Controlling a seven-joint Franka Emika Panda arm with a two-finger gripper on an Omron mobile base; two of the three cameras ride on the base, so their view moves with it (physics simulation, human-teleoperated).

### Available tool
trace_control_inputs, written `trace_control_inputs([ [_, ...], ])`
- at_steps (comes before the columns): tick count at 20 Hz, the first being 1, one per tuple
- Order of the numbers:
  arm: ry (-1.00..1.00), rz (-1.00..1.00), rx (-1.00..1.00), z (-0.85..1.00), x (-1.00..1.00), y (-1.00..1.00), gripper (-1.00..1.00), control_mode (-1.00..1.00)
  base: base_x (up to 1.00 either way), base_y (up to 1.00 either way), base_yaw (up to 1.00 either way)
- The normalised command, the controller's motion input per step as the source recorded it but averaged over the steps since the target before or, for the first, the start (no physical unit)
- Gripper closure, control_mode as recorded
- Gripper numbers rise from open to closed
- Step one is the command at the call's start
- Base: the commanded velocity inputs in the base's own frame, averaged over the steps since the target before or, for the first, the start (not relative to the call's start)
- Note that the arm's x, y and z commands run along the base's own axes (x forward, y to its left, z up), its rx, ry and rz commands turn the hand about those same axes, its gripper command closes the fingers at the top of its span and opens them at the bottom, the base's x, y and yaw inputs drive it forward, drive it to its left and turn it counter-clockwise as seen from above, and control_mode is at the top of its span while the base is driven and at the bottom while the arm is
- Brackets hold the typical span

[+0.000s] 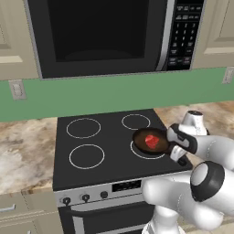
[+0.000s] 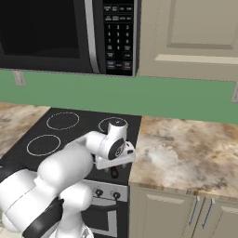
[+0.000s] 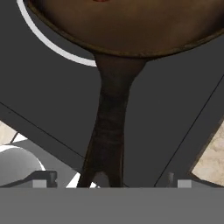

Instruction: Pick up the pan with the steak in it and place it on the dining table. Then place the steak on the plate.

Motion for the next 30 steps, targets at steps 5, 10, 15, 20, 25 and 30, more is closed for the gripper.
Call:
trace_control_inputs([
  [5, -0.07, 0.0, 0.0, -0.23, 0.19, 0.0, -1.0, -1.0, 0.0, 0.0, 0.0],
  [10, -0.03, 0.0, 0.0, -0.2, 0.1, 0.0, -1.0, -1.0, 0.0, 0.0, 0.0],
  [15, -0.01, 0.0, 0.0, -0.08, 0.03, 0.0, 1.0, -1.0, 0.0, 0.0, 0.0],
  [20, -0.01, -0.02, 0.0, 0.07, 0.0, 0.0, 1.0, -1.0, 0.0, 0.0, 0.0],
  [25, -0.05, -0.07, 0.01, 0.51, 0.0, 0.01, 1.0, -1.0, 0.0, 0.0, 0.0],
  [30, -0.11, -0.03, 0.02, 0.77, -0.19, 0.05, 1.0, -1.0, 0.0, 0.0, 0.0],
])
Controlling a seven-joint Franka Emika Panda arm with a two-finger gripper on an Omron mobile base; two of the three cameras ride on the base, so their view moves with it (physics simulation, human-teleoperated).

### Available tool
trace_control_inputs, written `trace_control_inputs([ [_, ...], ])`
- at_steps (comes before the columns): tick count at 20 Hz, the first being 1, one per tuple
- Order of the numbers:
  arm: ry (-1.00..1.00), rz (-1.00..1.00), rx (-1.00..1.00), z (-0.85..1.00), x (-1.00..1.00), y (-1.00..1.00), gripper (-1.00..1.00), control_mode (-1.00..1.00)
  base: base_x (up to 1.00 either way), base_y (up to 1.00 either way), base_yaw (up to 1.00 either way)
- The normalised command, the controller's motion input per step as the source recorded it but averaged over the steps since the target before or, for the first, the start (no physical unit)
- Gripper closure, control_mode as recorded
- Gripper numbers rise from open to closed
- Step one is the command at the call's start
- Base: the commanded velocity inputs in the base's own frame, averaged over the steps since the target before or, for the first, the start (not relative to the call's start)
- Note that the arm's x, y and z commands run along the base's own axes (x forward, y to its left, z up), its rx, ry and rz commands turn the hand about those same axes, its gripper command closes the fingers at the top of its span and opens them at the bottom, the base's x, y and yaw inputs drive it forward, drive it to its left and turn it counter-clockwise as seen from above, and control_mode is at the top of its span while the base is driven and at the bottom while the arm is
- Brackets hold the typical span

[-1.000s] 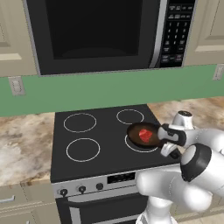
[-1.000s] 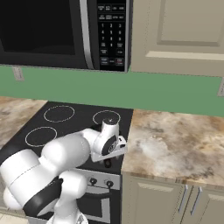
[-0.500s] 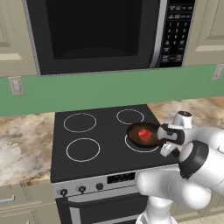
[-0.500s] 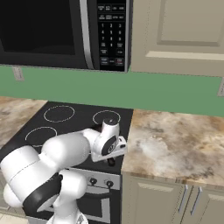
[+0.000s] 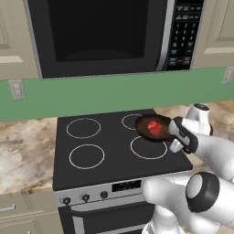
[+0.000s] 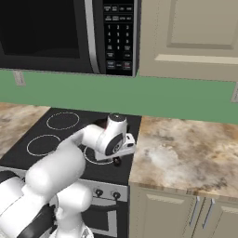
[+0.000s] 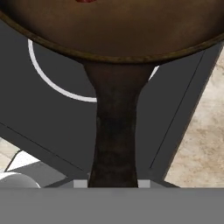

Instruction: Pick up the pan with the steak in it and place it on the dining table. Then place the steak on the plate.

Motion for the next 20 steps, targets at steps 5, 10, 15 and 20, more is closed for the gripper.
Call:
trace_control_inputs([
  [5, -0.08, 0.0, 0.01, 0.71, -0.51, 0.2, 1.0, -1.0, 0.0, 0.0, 0.0],
  [10, -0.05, 0.07, 0.0, 0.58, -0.76, 0.31, 1.0, -1.0, 0.0, 0.0, 0.0],
  [15, -0.01, 0.11, 0.0, 0.52, -0.81, 0.33, 1.0, -1.0, 0.0, 0.0, 0.0],
  [20, 0.03, 0.14, -0.01, 0.5, -0.84, 0.3, 1.0, -1.0, 0.0, 0.0, 0.0],
])
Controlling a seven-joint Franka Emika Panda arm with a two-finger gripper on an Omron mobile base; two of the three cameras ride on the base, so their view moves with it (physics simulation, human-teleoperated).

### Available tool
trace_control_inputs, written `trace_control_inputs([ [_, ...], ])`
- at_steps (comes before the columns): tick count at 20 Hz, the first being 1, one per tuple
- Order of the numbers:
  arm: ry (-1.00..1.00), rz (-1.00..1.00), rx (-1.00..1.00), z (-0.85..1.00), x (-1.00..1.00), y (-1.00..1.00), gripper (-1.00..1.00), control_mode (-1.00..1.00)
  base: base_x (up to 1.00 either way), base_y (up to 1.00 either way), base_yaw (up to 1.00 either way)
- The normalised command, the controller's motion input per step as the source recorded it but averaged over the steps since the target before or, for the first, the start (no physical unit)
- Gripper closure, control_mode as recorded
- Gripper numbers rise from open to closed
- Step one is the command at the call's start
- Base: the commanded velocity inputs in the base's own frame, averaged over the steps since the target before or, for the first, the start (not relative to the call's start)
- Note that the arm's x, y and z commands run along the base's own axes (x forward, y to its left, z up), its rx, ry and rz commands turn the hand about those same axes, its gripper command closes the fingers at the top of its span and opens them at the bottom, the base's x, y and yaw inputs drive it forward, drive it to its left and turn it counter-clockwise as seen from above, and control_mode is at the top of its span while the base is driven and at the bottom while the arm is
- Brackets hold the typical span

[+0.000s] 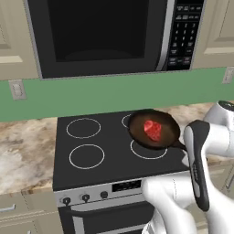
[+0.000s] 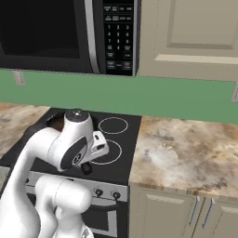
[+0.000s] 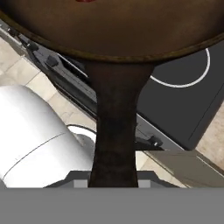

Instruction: Pick up the pan with the steak in it and place it on the dining table. Then place the steak on the plate.

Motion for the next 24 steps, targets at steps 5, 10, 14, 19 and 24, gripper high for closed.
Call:
trace_control_inputs([
  [5, 0.09, 0.2, -0.01, 0.53, -0.68, 0.26, 1.0, -1.0, 0.0, 0.0, 0.0],
  [10, 0.18, 0.24, -0.02, 0.51, -0.48, 0.28, 1.0, -1.0, 0.0, 0.0, 0.0],
  [14, 0.14, 0.3, 0.0, 0.17, -0.27, 0.17, 1.0, -1.0, 0.0, 0.0, 0.0],
  [19, 0.0, 0.0, 0.0, 0.0, -0.01, 0.0, 1.0, -1.0, 0.0, 0.0, 0.0],
  [24, 0.0, 0.01, 0.0, -0.01, -0.05, 0.0, 1.0, 1.0, -0.68, 0.09, 0.13],
])
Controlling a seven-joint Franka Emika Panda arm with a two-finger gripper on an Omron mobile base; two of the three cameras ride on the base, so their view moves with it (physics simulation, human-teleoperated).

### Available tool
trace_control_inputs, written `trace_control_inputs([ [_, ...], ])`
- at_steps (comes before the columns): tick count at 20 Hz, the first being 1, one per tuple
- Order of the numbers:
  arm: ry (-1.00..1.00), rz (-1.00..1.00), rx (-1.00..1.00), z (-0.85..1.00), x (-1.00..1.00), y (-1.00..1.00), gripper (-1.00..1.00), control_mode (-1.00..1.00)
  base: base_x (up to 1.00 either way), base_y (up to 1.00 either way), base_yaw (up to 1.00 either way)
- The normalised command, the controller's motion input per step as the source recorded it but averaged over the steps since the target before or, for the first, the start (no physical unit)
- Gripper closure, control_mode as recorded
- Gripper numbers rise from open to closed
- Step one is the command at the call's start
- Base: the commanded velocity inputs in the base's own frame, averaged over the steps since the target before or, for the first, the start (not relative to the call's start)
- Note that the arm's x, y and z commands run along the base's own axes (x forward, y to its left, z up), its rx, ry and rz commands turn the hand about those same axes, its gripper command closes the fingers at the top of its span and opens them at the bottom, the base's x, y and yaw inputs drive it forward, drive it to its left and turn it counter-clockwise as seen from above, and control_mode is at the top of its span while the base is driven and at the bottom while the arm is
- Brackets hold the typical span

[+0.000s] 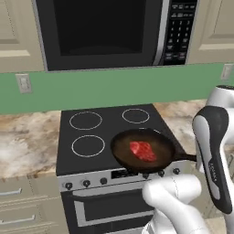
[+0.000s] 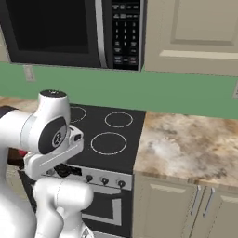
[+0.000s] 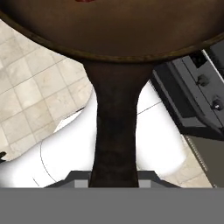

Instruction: Pick up the pan with the steak in it and place it on the dining table. Then place the steak on the plate.

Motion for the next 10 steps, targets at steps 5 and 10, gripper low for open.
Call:
trace_control_inputs([
  [5, 0.0, 0.0, 0.0, 0.0, 0.0, 0.0, 1.0, 1.0, -0.82, 0.14, 0.23],
  [10, 0.0, 0.0, 0.0, 0.0, 0.0, 0.0, 1.0, 1.0, -0.15, 0.0, 0.44],
])
